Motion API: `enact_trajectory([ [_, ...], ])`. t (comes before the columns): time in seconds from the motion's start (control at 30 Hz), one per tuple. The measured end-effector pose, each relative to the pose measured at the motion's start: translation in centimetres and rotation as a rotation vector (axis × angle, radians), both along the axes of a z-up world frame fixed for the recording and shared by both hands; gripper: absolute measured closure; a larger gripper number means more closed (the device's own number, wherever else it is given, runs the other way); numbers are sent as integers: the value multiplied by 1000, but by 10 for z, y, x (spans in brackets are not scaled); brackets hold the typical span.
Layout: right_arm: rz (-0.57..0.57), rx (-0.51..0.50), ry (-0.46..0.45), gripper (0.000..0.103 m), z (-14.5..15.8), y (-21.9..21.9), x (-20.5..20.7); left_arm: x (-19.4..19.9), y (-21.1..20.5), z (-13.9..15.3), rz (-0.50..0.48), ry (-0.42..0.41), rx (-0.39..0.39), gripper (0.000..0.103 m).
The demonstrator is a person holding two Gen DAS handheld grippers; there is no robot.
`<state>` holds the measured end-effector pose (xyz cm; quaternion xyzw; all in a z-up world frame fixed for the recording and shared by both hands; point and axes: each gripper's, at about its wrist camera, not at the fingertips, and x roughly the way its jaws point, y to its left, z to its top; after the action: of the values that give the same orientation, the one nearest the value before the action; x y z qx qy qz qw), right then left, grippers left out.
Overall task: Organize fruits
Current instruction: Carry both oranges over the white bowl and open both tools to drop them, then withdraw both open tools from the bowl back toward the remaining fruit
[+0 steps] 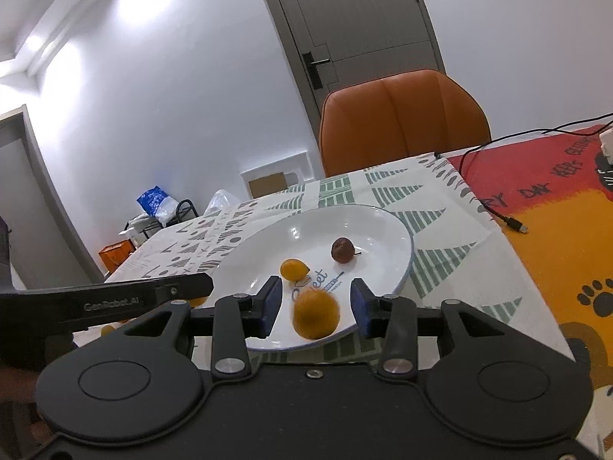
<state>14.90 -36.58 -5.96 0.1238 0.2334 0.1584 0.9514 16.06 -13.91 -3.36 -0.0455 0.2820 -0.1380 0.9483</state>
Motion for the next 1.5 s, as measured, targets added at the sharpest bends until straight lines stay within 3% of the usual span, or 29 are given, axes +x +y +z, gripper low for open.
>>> enact_trajectory([
  [0.3,-9,3,16,62,-1,-5,-7,5,-8,0,-15,8,-1,80],
  [0.5,-3,5,24,62,-3,-3,-8,6,-6,-2,-2,31,18,67],
  [0.67,8,9,32,61,-6,3,-5,4,9,-3,41,44,21,45],
  [0.87,12,9,33,51,-7,10,-4,-1,25,0,73,42,12,28],
  [1.07,19,5,30,39,-6,18,-5,-5,41,1,111,48,19,24],
  [1.23,32,1,15,17,-2,29,-6,-8,54,4,145,49,25,18],
  [1.5,56,7,10,4,1,43,-4,-15,73,7,184,45,29,16],
])
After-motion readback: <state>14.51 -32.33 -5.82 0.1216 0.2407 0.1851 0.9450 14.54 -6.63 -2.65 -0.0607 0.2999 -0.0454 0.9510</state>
